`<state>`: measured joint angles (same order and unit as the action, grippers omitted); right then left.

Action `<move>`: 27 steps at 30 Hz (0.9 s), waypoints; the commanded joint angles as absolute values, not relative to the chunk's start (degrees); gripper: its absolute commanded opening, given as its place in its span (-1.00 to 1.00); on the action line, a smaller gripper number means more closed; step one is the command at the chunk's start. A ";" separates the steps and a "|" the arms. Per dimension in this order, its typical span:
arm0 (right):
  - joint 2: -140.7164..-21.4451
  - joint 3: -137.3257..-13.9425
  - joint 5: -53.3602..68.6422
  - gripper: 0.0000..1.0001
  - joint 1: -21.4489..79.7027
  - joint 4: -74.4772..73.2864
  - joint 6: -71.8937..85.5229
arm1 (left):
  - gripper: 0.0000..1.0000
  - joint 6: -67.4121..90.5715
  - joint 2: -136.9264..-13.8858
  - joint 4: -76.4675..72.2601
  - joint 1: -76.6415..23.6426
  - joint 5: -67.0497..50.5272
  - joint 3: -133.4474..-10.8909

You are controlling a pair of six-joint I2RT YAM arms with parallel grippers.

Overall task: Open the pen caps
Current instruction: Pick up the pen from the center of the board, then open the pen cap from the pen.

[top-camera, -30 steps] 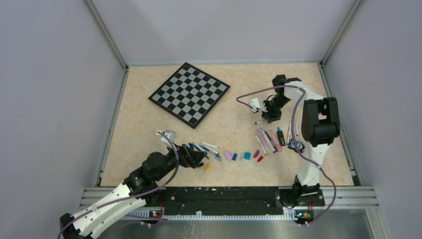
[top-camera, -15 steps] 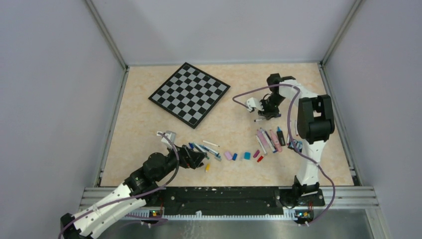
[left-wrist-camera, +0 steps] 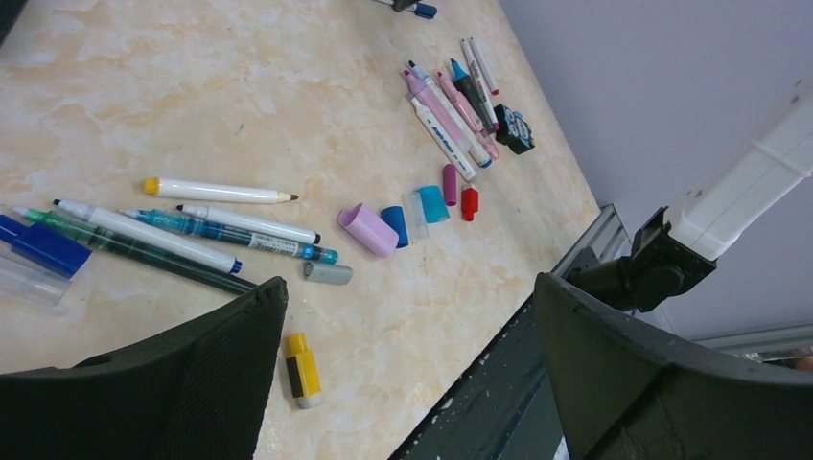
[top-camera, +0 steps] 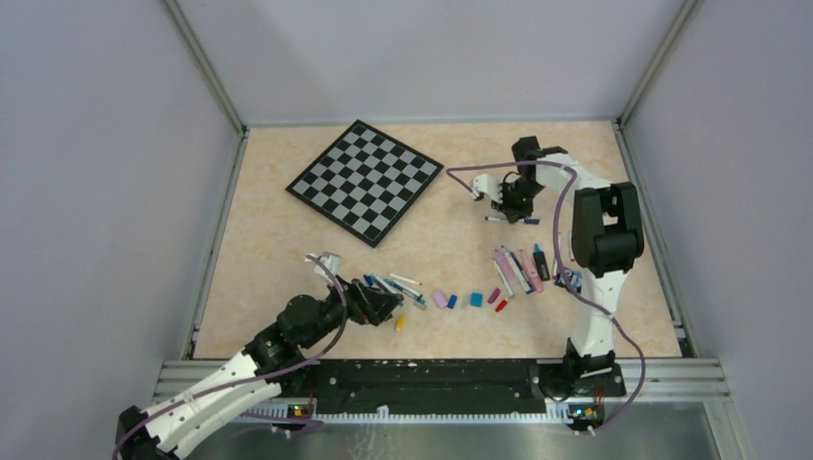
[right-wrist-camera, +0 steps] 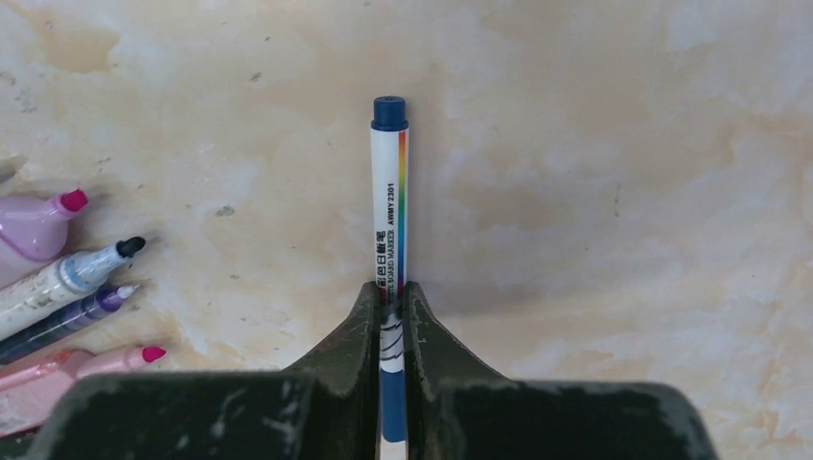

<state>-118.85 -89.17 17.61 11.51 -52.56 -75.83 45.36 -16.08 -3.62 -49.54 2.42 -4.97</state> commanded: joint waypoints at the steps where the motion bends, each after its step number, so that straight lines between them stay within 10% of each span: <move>1: -114.55 -86.55 20.26 -1.00 11.83 -42.76 -69.00 | 0.97 46.05 -16.97 -10.22 -49.66 0.54 -4.47; 12: -90.78 -73.36 43.87 -1.00 11.63 -31.08 -44.96 | 0.97 47.60 -21.69 -23.30 -49.68 -2.25 -3.25; 22: -74.78 -42.68 72.27 -1.00 11.47 23.66 15.79 | 0.97 40.49 -43.32 -39.25 -49.74 -10.46 -13.26; 27: -75.27 -39.27 70.18 -1.00 11.54 28.66 26.17 | 0.85 40.53 -56.00 -42.14 -50.19 -11.27 -19.70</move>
<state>-75.81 -40.23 65.95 11.40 12.51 8.03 42.39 -49.39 -33.98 -49.60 -8.71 -14.63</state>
